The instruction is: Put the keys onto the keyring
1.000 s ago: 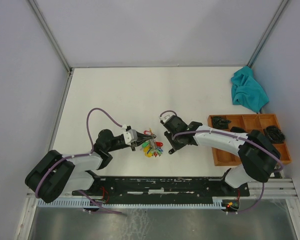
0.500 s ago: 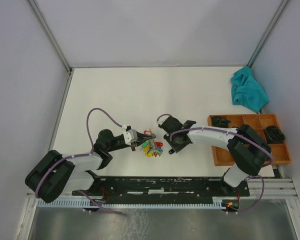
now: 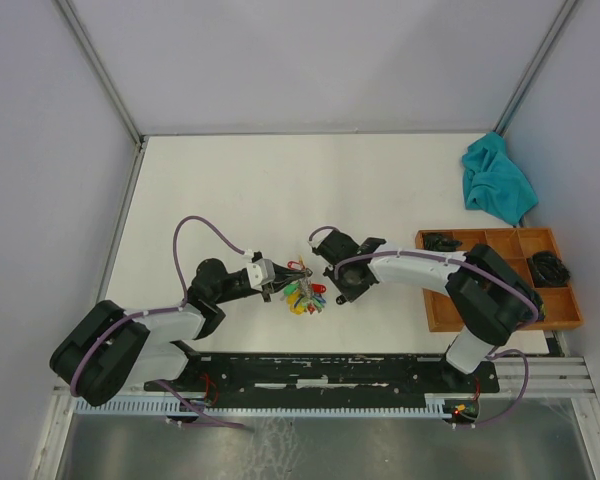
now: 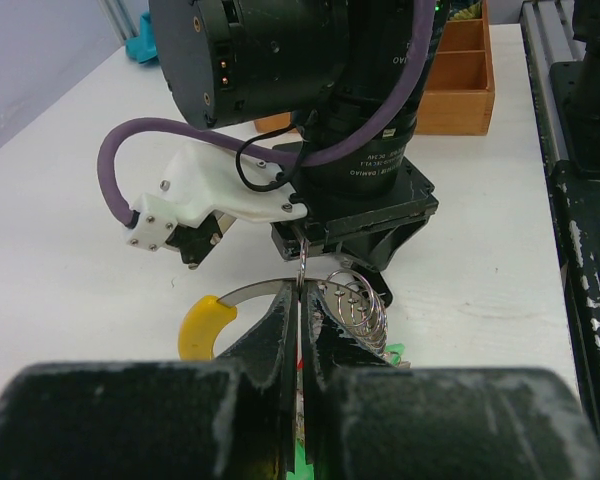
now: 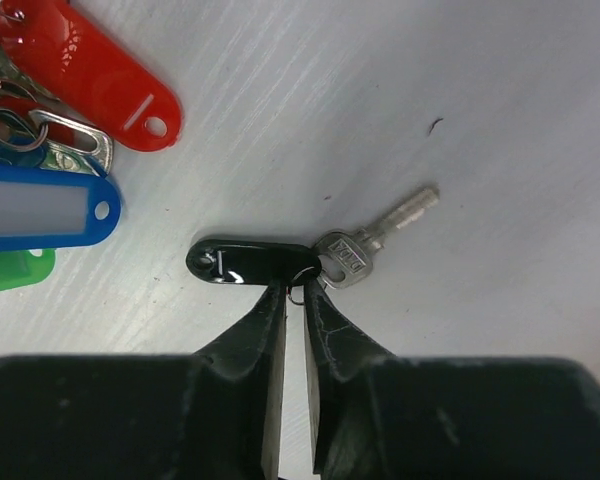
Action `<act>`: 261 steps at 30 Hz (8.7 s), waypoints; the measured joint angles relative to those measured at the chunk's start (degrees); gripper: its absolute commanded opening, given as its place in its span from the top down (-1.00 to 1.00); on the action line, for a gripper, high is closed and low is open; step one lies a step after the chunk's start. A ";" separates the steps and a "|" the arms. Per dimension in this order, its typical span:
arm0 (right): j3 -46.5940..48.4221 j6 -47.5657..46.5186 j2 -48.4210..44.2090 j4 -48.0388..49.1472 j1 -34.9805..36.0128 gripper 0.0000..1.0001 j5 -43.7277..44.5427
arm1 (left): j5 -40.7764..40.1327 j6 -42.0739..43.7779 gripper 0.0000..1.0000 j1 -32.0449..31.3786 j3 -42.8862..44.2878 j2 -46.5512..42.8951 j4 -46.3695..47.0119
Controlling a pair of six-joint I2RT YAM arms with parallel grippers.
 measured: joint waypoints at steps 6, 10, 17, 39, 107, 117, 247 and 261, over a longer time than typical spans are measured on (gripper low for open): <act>0.02 0.15 -0.31 -0.09 0.00 0.99 0.46 | 0.02 0.00 0.95 0.00 0.00 -0.28 0.00; 0.00 0.39 -3.39 -0.11 -0.52 0.99 -0.22 | 0.02 0.00 0.95 0.00 -0.04 -0.42 0.00; -2.97 1.97 -16.20 5.07 -4.17 0.99 -4.39 | 0.02 0.00 0.95 0.00 -0.31 -0.79 0.00; -32.94 8.66 -22.53 43.50 -6.67 0.94 -9.70 | 0.02 0.00 0.95 0.00 -0.31 -0.79 0.15; -18.14 12.02 -13.33 22.86 -10.62 0.53 -14.38 | 0.07 0.00 0.95 0.00 -0.46 -0.46 0.72; -18.08 12.02 -13.40 22.47 -10.62 0.58 -15.32 | 0.07 0.00 0.95 0.00 -0.46 -0.46 0.61; -9.84 -45.90 -27.87 19.96 8.48 0.99 -16.70 | 9.62 -0.02 0.95 0.00 0.52 4.37 1.75; -9.84 -45.88 -27.89 19.91 8.57 0.99 -16.46 | 9.14 -0.02 0.95 0.00 0.52 4.37 1.75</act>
